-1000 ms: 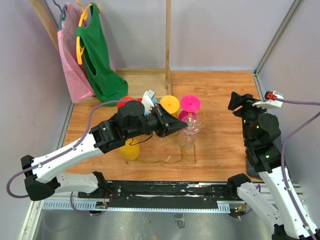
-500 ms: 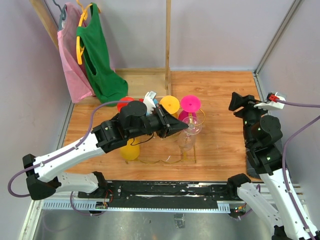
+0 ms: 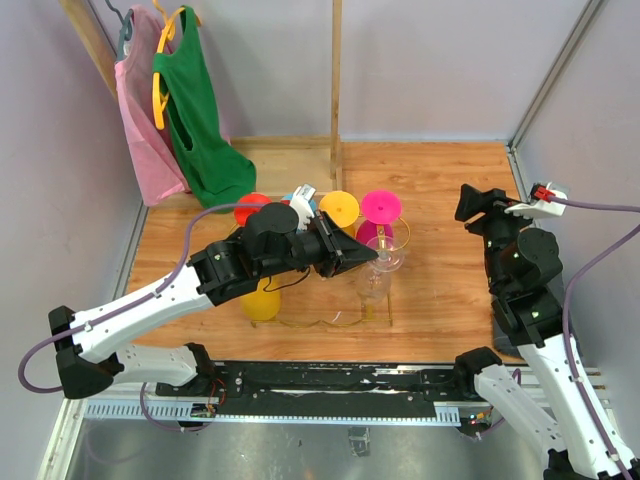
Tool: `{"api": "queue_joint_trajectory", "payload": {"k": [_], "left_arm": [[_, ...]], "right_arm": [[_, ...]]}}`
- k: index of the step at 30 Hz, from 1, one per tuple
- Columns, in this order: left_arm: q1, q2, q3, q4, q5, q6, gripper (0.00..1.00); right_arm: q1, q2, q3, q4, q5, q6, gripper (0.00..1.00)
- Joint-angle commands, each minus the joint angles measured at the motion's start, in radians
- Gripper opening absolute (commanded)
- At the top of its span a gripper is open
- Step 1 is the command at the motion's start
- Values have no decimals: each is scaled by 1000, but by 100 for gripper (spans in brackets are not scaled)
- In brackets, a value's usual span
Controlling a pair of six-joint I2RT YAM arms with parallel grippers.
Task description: Place the wine glass upside down on the wine glass rack
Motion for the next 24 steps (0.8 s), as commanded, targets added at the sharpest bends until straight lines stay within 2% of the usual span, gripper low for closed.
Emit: {"api": "queue_joint_trajectory", "payload": {"k": [1,13,24], "left_arm": [[-6,-20,0,38,-13,5,12],[-7,-34,9,15,-29,13,26],[-7,-62,8,-21,-53,21,29]], "right_arm": [[-23,-5,-8,27,-1,12,56],[-23,-6,-13,29,-1,16,56],[-24,-12,-16,32,1,17,56]]}}
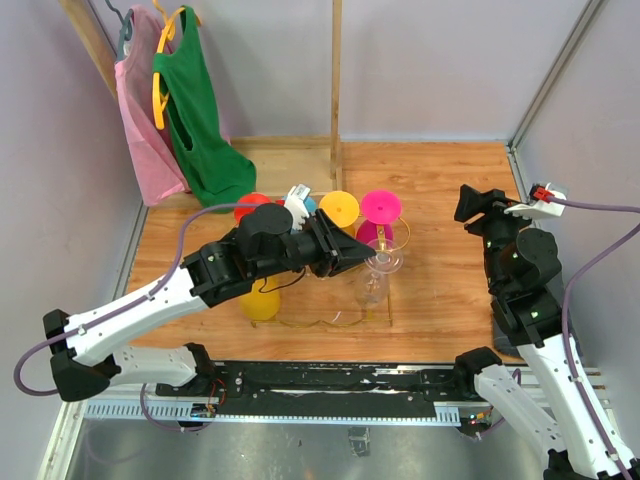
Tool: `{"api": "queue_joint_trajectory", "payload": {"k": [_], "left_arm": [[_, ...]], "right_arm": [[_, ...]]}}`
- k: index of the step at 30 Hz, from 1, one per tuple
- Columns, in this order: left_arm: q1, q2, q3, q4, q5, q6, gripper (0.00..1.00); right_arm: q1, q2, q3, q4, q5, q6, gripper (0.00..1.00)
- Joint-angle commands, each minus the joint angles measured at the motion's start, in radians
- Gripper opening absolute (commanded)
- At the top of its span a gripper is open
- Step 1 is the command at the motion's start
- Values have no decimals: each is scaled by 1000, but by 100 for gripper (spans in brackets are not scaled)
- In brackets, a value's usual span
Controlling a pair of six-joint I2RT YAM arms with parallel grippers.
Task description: Place the wine glass upside down on the wine glass rack
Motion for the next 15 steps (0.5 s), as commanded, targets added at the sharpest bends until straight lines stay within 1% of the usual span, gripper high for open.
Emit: {"api": "queue_joint_trajectory", "payload": {"k": [1,11,15], "left_arm": [[-6,-45,9,-8,-46,19,29],[-7,-116,12,-32,-75,62,29],[-7,-128,17,-3,-34,94,28]], "right_arm": [[-24,-10,-10,30,1,12,56],[-23,-19,-16,32,14,12,57],[-24,-18,-9,25,20,5,60]]}}
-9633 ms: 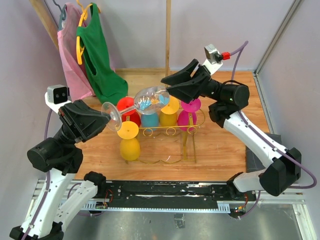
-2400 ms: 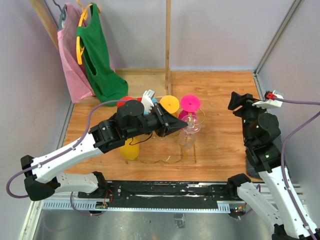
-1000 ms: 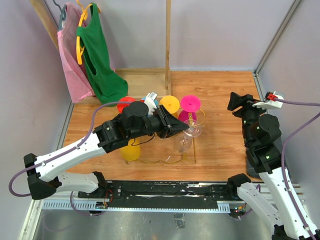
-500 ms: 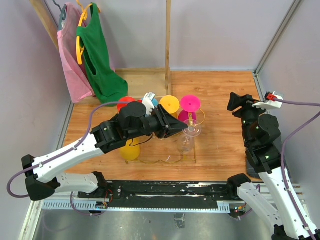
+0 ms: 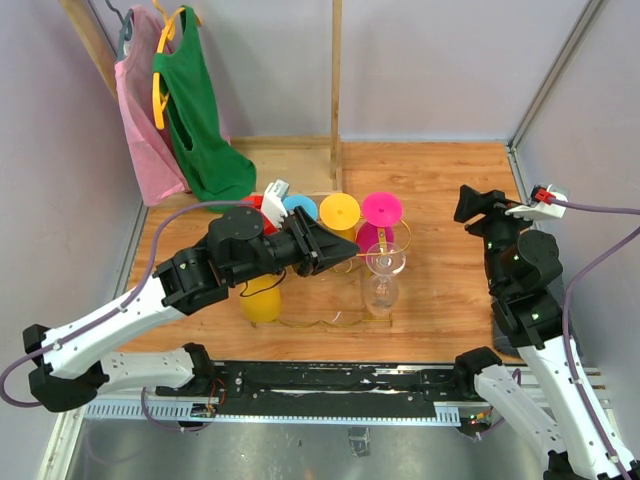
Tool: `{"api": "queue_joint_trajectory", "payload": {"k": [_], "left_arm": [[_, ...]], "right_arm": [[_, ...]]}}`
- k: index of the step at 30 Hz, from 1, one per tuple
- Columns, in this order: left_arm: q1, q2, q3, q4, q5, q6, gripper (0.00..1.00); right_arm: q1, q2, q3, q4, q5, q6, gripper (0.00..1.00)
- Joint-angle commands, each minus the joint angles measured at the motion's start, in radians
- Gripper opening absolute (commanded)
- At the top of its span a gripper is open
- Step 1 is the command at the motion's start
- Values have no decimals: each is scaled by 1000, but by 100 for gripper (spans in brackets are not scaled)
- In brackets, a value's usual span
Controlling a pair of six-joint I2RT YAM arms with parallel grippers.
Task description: Place the wine glass upside down on the wine glass rack
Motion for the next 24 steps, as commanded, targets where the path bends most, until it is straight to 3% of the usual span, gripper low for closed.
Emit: {"api": "queue_joint_trajectory", "payload": {"k": [1,4,8,15,19,24], "left_arm": [[-7,-27,18,45,19,64,28],[-6,-43,18,73,44,120,28],[-6,-69,43,60,50,243,34],[-7,-205,31,14,-98,434,47],[-6,-278,25,-52,-200,530,57],[-6,-365,7,-113,-321,623,82]], "right_arm": [[-24,-8,-1,20,22,4,62],[-23,-12,2,13,27,0,67],[-24,-15,10,-5,33,-4,85],[-24,-8,21,-49,5,-28,100],[-24,0,34,-90,-27,-34,98],[-24,19,68,-164,-103,-59,98]]}}
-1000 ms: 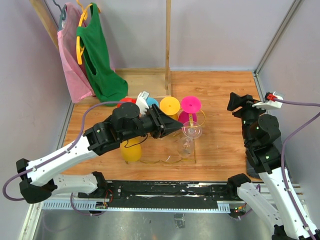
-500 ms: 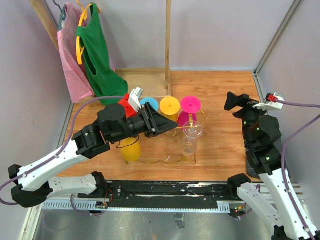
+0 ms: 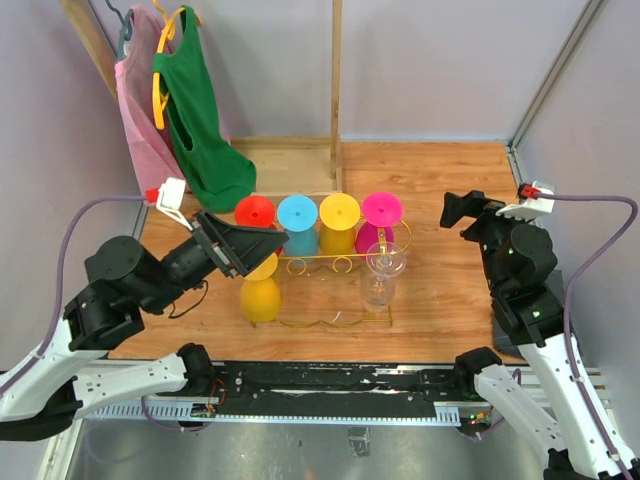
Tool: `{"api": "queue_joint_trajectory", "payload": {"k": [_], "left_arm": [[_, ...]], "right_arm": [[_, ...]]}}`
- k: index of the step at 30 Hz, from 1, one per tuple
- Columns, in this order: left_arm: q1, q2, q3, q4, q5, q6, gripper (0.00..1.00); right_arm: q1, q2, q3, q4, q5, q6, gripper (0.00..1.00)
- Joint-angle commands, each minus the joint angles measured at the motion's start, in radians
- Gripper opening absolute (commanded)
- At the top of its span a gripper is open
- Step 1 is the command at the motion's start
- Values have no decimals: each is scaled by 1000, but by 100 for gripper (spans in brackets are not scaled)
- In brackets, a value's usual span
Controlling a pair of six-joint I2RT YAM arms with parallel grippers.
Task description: Place the wine glass upside down on the wine glass rack
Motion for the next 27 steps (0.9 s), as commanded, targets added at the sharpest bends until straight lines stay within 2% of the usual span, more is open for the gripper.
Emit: {"api": "queue_joint_trajectory", "payload": {"k": [1,4,6,7,17,27], "left_arm": [[-6,-60,-2,-78,-176,138,87],[-6,-112,2,-117,-251,185,88],[-6,-151,-8,-126,-287,205,99],[-7,-171,-13,-131,-302,216,99],[-7,-265,-76,-188,-380,248,99],[-7,-344,-99,-211,-433,227,99]], "right_arm": [[-24,16,67,-86,-76,-39,98],[-23,30,92,-142,-84,-37,98],[-24,35,100,-165,-95,-36,98],[-24,36,102,-173,-101,-34,98],[-23,34,132,-280,-140,-12,98],[-24,17,137,-284,-176,-7,98]]}}
